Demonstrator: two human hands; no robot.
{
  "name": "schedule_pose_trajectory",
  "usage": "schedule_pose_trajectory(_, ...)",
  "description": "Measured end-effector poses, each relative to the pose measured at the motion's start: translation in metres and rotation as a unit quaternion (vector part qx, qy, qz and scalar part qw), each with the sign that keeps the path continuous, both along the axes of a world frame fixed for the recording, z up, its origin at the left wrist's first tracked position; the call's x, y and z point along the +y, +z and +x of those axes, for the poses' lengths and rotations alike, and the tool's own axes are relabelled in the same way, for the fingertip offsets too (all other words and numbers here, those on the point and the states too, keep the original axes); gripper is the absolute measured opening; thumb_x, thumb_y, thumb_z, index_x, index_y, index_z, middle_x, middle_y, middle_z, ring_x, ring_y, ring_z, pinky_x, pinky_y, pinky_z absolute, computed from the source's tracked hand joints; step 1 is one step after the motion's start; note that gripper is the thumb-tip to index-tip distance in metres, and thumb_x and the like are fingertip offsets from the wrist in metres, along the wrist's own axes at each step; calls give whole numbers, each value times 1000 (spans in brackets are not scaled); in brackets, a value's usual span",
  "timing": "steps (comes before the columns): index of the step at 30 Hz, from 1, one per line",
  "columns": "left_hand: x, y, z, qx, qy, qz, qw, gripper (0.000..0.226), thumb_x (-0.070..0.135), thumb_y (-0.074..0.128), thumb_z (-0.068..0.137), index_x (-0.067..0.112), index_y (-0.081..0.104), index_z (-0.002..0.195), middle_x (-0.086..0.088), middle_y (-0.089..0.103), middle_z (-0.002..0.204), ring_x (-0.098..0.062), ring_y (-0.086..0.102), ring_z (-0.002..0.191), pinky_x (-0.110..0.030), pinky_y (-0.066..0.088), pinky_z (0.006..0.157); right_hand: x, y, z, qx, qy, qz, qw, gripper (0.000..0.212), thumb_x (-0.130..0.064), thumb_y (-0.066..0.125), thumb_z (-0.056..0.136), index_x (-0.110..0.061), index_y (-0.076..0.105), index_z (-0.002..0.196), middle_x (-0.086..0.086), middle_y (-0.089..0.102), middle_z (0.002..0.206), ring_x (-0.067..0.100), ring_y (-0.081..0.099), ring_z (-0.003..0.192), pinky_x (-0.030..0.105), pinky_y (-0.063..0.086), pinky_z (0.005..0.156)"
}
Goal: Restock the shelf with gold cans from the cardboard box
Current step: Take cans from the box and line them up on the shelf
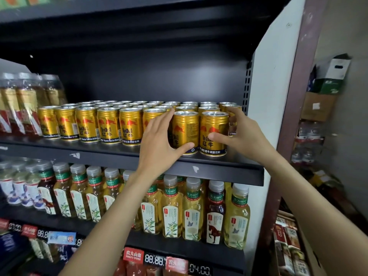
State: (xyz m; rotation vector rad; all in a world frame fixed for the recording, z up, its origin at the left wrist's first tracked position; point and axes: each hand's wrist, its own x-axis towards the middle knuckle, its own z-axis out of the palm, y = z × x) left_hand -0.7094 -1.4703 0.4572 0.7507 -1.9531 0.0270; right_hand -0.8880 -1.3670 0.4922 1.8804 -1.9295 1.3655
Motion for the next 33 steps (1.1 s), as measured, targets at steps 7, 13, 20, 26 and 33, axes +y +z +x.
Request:
schedule_pose_trajectory(7, -19, -1, -7, -5, 139, -104, 985, 88, 70, 64, 65, 19, 44, 134, -8, 38, 146, -26, 20, 141, -45, 16, 113, -15, 5, 4, 30, -3, 15, 999, 66, -37, 71, 78, -11, 44, 133, 4, 59, 128, 8, 54, 99, 18, 41, 77)
schedule_pose_trajectory(13, -26, -1, -5, -10, 90, -71, 993, 87, 70, 62, 68, 23, 38, 137, -4, 28, 152, -22, 9, 145, -49, 4, 116, -21, 4, 3, 33, -2, 35, 999, 69, -39, 70, 78, -11, 42, 135, 6, 57, 130, 21, 55, 116, 25, 44, 88)
schedule_pose_trajectory(20, -31, -6, 6, -8, -9, -59, 998, 77, 48, 66, 80, 27, 30, 144, 3, 22, 155, -14, 4, 145, -53, 15, 115, -20, -7, 0, -48, 75, 107, 990, 90, -42, 67, 79, -18, 15, 148, -8, 40, 143, 11, 39, 131, 35, 32, 111)
schedule_pose_trajectory(26, -30, -4, 7, -1, -22, -44, 999, 76, 49, 67, 79, 28, 31, 143, 3, 23, 155, -14, 4, 145, -52, 16, 116, -27, -8, 5, -59, 89, 113, 988, 79, -27, 65, 85, -15, 17, 146, 4, 45, 141, 19, 45, 129, 42, 38, 109)
schedule_pose_trajectory(33, -27, -6, 4, 2, -10, -51, 999, 75, 46, 68, 79, 26, 33, 143, 1, 22, 155, -16, 3, 145, -50, 6, 118, -23, -6, 6, -55, 90, 125, 986, 82, -26, 66, 84, -15, 15, 147, -1, 43, 141, 12, 42, 127, 28, 36, 105)
